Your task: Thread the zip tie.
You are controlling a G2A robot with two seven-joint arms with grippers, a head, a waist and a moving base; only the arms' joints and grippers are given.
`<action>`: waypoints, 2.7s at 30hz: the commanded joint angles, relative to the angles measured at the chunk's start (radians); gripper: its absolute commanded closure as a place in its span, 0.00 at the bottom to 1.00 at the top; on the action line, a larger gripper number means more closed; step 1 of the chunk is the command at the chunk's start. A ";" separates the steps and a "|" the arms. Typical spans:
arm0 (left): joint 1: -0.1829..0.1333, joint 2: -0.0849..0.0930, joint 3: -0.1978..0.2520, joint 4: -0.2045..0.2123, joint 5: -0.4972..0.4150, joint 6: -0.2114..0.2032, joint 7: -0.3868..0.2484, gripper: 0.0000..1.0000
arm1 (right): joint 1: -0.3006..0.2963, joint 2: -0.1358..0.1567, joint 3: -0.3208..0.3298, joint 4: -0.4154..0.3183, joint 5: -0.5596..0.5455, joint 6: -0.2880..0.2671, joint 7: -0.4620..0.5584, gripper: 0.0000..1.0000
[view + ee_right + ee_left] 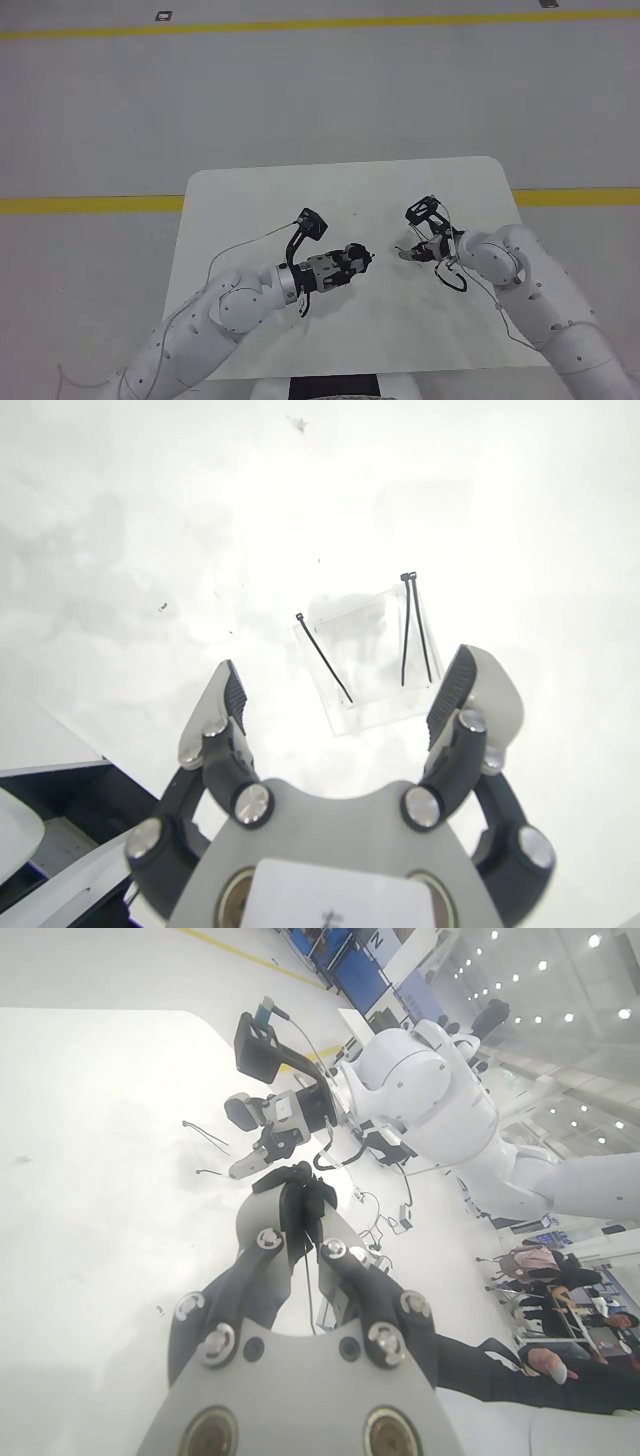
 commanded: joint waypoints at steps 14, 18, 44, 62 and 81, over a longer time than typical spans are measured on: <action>0.000 0.000 0.000 0.000 0.000 0.000 0.000 1.00 | 0.037 -0.016 -0.063 0.066 -0.084 0.041 -0.037 0.72; 0.000 0.000 0.000 0.000 0.000 0.000 0.000 1.00 | 0.040 -0.019 -0.073 0.073 -0.113 0.058 -0.041 0.77; 0.000 0.000 0.000 0.000 0.000 0.000 0.000 1.00 | 0.054 -0.038 -0.099 0.119 -0.199 0.085 -0.067 0.84; 0.000 0.000 0.000 0.000 0.000 0.000 0.000 1.00 | 0.046 -0.046 -0.097 0.099 -0.249 0.115 -0.056 0.87; 0.000 0.000 0.000 0.000 0.000 0.000 0.000 1.00 | 0.064 -0.062 -0.106 0.138 -0.255 0.117 -0.042 0.96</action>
